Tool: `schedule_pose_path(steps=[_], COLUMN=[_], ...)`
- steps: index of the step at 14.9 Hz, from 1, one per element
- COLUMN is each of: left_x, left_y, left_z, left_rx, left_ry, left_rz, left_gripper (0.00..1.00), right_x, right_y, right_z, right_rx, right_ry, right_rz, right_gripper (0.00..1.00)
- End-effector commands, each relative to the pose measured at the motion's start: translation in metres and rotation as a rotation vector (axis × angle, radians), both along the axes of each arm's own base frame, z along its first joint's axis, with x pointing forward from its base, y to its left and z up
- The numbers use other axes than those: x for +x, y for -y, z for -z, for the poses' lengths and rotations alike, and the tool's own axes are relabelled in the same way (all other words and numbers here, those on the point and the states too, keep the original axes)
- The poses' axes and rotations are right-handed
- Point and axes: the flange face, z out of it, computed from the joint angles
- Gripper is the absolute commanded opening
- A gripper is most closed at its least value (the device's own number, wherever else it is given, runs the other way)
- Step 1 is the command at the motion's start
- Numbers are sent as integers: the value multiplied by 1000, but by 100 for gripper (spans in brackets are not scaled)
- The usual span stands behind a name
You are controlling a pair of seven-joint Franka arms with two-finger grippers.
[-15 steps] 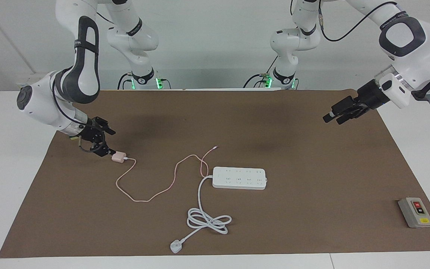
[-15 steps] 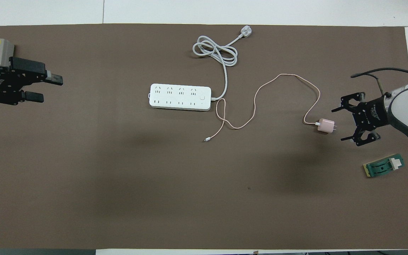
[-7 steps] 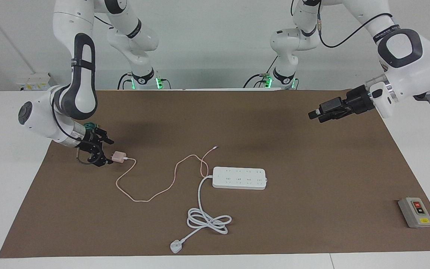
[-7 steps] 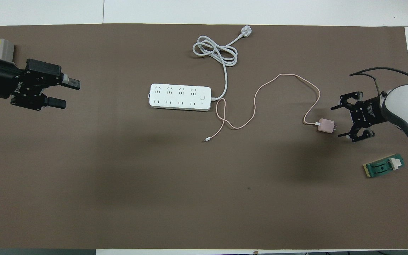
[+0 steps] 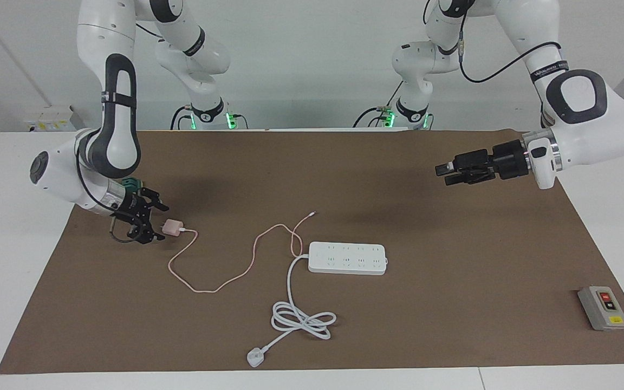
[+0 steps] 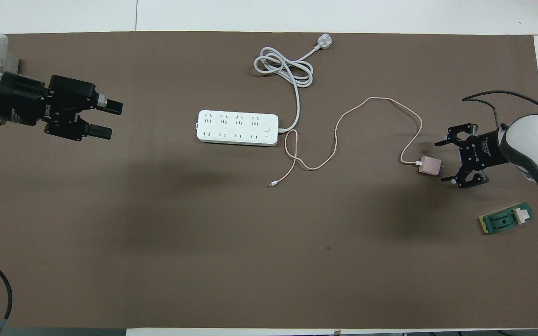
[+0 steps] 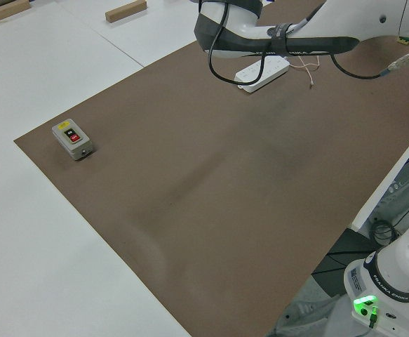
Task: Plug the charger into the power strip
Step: 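Move the right gripper over the pink charger while the left gripper advances, then lower the right gripper onto the charger while the left gripper extends forward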
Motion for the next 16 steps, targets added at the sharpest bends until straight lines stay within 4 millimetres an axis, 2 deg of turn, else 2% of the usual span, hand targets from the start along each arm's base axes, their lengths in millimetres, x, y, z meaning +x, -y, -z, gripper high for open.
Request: schedule_pose_path(steps=[1,6,8,10,12,14,16], left_x=[8,23,25,9,-1,-22,-46], left_y=[1,18,24,48,63,66,61], left_z=[3,18,49,75,96,108,109], left_rx=[-138,-306,-381,-398,-455,-479,-499], left_ry=[-8,-30,-3,90,127,177,227], left_rz=[-21,-60,-47,-9,-25,-4,20], left_gripper=[100,100,100,100,100,100,100], right_x=[-5,-8,-8,-9,-10,-11,-15], right_y=[1,-4,-5,-7,-7,-6,-6], right_z=[8,21,21,23,24,24,27], right_rx=[3,48,48,47,47,49,51], right_ry=[12,-3,-3,-6,-8,-6,-15], right_rz=[48,92,89,87,87,80,81], right_gripper=[100,100,100,100,100,100,100])
